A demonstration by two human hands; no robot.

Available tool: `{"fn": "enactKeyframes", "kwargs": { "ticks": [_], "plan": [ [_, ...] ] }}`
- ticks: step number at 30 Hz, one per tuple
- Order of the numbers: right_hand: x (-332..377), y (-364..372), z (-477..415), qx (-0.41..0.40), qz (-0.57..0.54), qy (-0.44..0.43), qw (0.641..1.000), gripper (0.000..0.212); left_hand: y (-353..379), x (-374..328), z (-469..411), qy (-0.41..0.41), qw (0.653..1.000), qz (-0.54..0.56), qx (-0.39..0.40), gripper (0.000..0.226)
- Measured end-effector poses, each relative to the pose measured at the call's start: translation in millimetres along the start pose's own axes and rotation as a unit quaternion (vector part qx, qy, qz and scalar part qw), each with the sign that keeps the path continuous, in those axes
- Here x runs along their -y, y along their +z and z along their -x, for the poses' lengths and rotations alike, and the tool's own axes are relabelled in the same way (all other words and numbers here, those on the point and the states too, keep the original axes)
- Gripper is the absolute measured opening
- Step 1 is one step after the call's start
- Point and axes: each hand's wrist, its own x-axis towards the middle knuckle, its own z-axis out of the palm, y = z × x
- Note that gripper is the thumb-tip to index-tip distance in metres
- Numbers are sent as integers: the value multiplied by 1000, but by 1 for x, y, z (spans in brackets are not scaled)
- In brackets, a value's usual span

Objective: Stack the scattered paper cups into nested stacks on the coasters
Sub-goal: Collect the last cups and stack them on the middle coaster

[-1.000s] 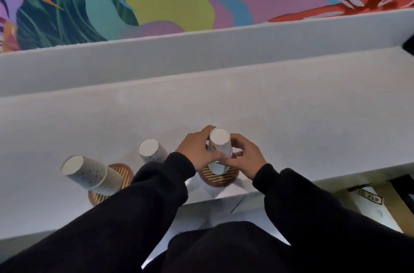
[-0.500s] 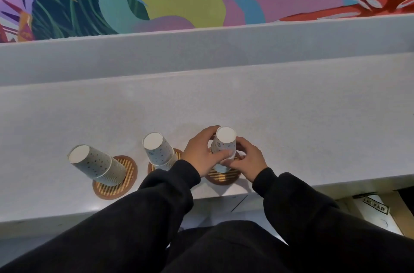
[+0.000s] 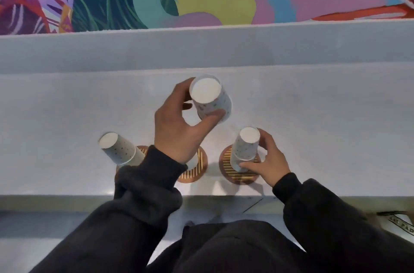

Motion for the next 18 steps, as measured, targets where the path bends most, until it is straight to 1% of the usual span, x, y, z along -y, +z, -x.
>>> {"fn": "enactKeyframes", "kwargs": {
  "ticks": [2, 6, 12, 13, 15, 16, 17, 18],
  "plan": [
    [10, 2, 5, -20, 12, -29, 999, 101, -27, 18, 3, -24, 999, -24, -24, 58],
    [34, 11, 5, -52, 0, -64, 997, 93, -47, 61, 19, -102, 993, -61, -27, 55],
    [38, 19, 2, -62, -41, -36, 997, 87, -39, 86, 38, -141, 988, -69, 0, 58],
    [37, 19, 3, -63, -43, -33, 997, 85, -39, 82, 38, -127, 989, -70, -10, 58],
    [35, 15, 4, -74, -44, -33, 996, 82, -31, 60, 33, -56, 996, -62, -21, 58],
    [34, 13, 4, -78, -44, -31, 996, 78, -20, 46, 28, -20, 998, -52, -11, 59],
    [31, 9, 4, -78, -45, -25, 996, 74, -4, 33, 24, -1, 999, -34, 16, 60],
    [30, 7, 5, -75, -50, -16, 996, 70, 14, 24, 21, 0, 999, -13, 51, 60]
  ]
}}
